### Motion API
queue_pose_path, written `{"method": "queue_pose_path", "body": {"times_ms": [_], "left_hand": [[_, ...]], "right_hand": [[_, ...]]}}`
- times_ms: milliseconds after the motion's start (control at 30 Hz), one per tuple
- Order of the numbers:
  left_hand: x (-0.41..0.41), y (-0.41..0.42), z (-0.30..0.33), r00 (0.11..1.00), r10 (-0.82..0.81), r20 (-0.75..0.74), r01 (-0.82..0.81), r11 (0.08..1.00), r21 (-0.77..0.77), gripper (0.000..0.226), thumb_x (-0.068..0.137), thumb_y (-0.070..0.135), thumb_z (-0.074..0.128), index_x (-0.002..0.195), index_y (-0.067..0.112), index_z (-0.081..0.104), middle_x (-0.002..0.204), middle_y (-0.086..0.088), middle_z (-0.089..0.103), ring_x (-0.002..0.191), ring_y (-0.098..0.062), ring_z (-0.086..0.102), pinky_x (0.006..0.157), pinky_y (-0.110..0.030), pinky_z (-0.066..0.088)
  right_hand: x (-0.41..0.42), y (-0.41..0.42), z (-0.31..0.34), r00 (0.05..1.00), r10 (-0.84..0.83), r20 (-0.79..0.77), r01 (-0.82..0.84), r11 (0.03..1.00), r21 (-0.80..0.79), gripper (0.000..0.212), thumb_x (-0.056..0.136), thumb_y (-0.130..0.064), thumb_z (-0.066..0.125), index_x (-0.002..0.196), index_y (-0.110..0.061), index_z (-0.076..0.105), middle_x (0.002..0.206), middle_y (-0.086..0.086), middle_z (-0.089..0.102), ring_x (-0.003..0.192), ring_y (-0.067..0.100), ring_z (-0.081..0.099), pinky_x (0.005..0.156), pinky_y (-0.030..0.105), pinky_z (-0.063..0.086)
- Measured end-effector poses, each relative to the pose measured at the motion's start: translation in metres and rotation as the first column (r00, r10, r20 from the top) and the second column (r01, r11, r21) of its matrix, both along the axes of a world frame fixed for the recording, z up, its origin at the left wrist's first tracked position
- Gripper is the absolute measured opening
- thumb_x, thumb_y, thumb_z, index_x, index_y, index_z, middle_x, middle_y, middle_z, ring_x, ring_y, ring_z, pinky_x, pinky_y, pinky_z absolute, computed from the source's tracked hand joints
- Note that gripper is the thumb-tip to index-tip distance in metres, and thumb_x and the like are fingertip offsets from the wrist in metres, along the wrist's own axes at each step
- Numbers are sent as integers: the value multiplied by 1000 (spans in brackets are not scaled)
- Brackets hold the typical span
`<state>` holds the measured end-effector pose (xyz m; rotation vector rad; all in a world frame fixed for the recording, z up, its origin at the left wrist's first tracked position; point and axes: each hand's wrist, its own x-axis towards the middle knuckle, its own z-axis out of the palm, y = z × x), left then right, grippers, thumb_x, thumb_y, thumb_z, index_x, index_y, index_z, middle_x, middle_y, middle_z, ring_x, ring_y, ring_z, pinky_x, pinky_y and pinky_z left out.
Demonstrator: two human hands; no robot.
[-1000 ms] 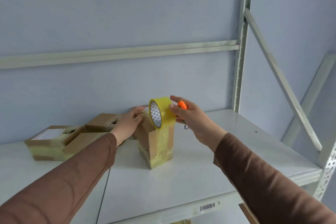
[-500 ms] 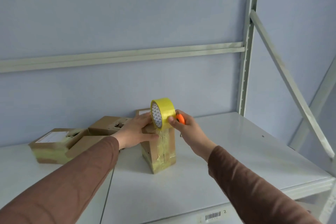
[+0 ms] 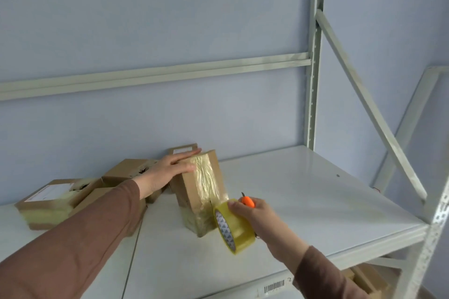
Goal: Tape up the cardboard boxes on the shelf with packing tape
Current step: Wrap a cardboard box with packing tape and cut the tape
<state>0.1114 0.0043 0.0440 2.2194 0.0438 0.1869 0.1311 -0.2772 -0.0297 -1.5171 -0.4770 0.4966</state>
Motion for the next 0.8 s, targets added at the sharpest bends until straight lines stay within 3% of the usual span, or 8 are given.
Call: {"method": "queue_pose_path", "body": {"times_ms": [133,233,333,467,567,667,733,800], "left_hand": [[-3,6,-8,980,176,-89,-187,972,-139,43,75,66,74,111,44,69,131,14,64,126,-7,54,103,-25,36],[-12,14,-14,971,233,55,-232,973,-19,28,95,52,65,123,55,59,128,17,66,109,13,60,85,-6,41],[-13,25,-17,970,139,202,-181,962,206,45,104,37,57,147,48,47,159,21,37,149,3,27,123,-26,19],[-9,29,-7,979,6,203,-151,694,704,51,112,25,37,160,34,27,166,19,14,157,-6,-5,128,-39,-6],[-10,31,-9,992,-90,91,-22,581,814,56,111,17,35,160,33,14,169,13,5,156,-6,-9,128,-34,-6],[-13,30,-15,995,-93,-18,69,583,809,60,107,48,41,160,40,16,165,13,-18,145,9,-32,121,-21,-19],[-13,26,-20,994,-71,-86,111,529,841,94,88,84,35,163,37,4,162,15,-28,142,8,-38,124,-28,-17],[-12,20,-23,992,-74,-104,127,457,880,120,70,100,31,163,32,-4,162,17,-26,145,2,-37,124,-33,-18]], "right_hand": [[5,1,26,998,55,27,-57,995,85,47,80,-61,76,88,-15,66,82,1,64,77,18,56,69,32,37],[5,7,25,990,126,63,-137,969,205,43,84,-55,76,94,-13,69,87,1,67,80,15,59,70,23,45],[3,13,12,980,149,134,-178,954,240,55,83,-62,70,96,-8,64,88,3,58,85,15,49,77,32,34],[7,15,-1,957,172,234,-233,936,264,41,84,-63,73,83,-24,59,77,-8,48,70,5,40,64,20,31],[9,22,-5,942,221,253,-285,925,253,51,87,-52,75,103,-5,62,91,16,60,90,14,52,84,30,38],[11,30,0,955,189,229,-244,939,244,56,87,-47,74,109,1,56,94,20,54,91,23,42,81,43,27],[16,36,6,963,160,217,-209,951,226,28,89,-39,70,92,-12,61,83,4,52,79,16,45,74,30,34],[20,44,18,975,107,192,-149,964,222,16,90,-36,68,80,-25,63,72,-13,55,65,2,49,60,13,40]]}}
